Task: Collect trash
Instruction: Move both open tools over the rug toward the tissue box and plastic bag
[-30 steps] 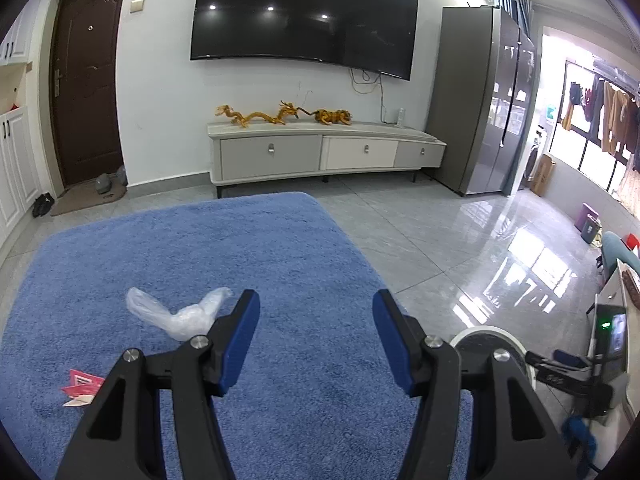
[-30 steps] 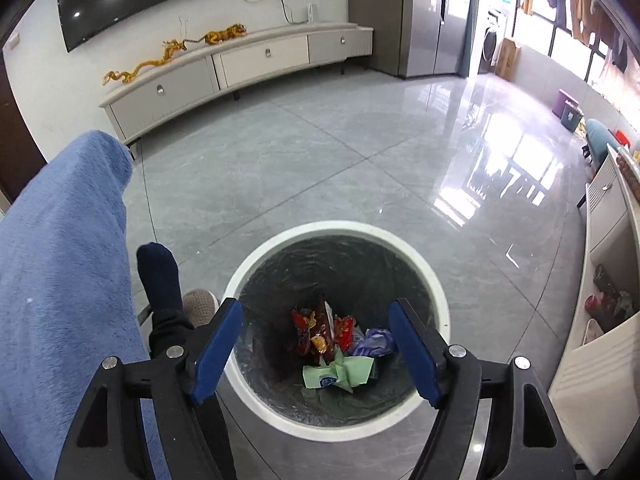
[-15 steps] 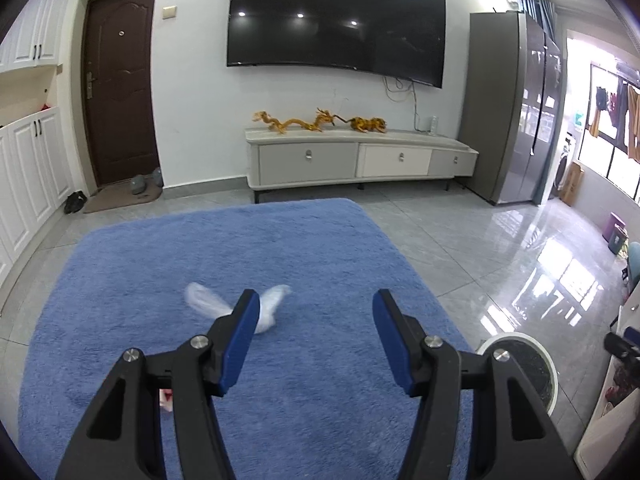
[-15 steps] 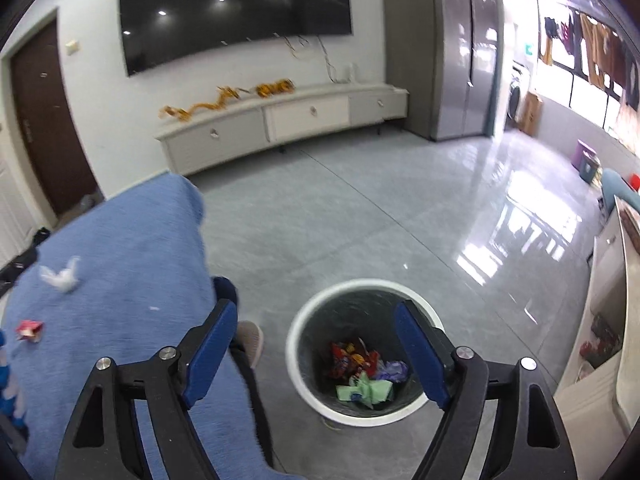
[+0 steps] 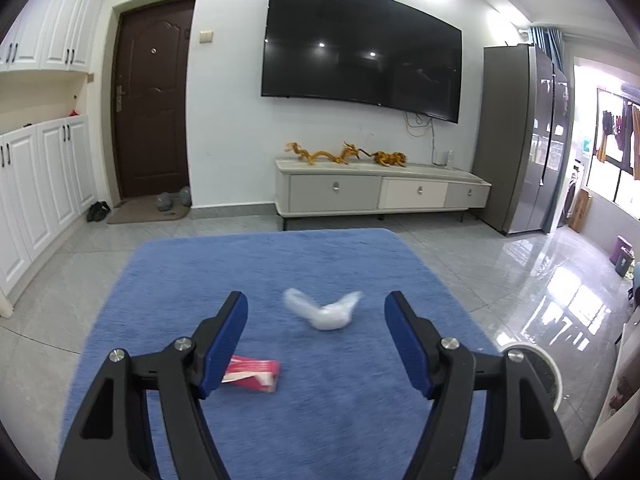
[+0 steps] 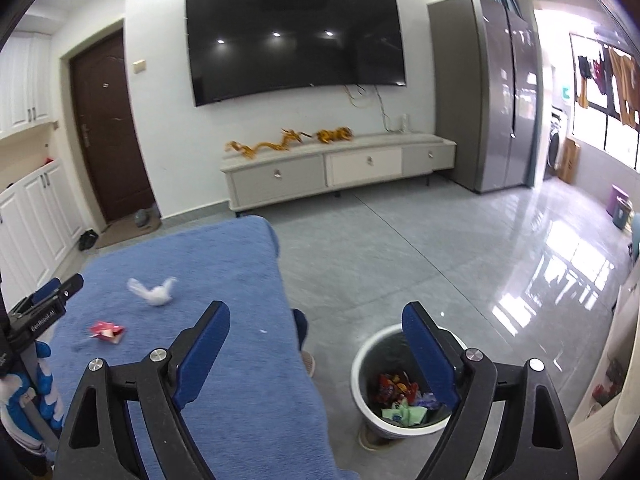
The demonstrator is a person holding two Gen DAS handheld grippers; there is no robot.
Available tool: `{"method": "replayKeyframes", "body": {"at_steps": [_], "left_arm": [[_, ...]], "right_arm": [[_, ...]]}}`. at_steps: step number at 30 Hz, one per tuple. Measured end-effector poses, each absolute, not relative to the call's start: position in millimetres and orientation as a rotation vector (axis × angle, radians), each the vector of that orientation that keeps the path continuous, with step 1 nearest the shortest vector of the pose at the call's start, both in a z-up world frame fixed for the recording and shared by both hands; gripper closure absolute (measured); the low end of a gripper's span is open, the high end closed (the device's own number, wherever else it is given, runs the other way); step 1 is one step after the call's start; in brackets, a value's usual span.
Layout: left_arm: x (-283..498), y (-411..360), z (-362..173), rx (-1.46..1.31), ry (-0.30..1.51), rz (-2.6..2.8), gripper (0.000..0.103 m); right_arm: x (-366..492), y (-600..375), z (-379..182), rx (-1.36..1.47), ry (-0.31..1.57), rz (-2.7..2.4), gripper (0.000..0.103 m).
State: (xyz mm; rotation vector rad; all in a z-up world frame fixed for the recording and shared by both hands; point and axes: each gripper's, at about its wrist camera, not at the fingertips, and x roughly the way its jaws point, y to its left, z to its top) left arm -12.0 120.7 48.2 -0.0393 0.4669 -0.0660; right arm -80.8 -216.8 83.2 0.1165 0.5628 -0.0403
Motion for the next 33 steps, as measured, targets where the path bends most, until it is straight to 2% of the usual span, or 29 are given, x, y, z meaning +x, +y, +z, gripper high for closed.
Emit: {"method": "replayKeyframes", "body": {"at_steps": [14, 24, 33], "left_arm": [[-47, 171, 54, -0.068, 0.417, 0.000, 0.032], [-29, 176, 36, -0.063, 0.445, 0.015, 0.031], [0, 178, 20, -0.060, 0.475, -0.003, 0.031]], "right_arm": [[-83, -170, 99, 0.110, 0.478, 0.116, 0.015], [-41, -145, 71, 0.096, 0.522, 0.188, 0.001], [-3, -134, 48, 0.125, 0.545, 0.220, 0.000]]}}
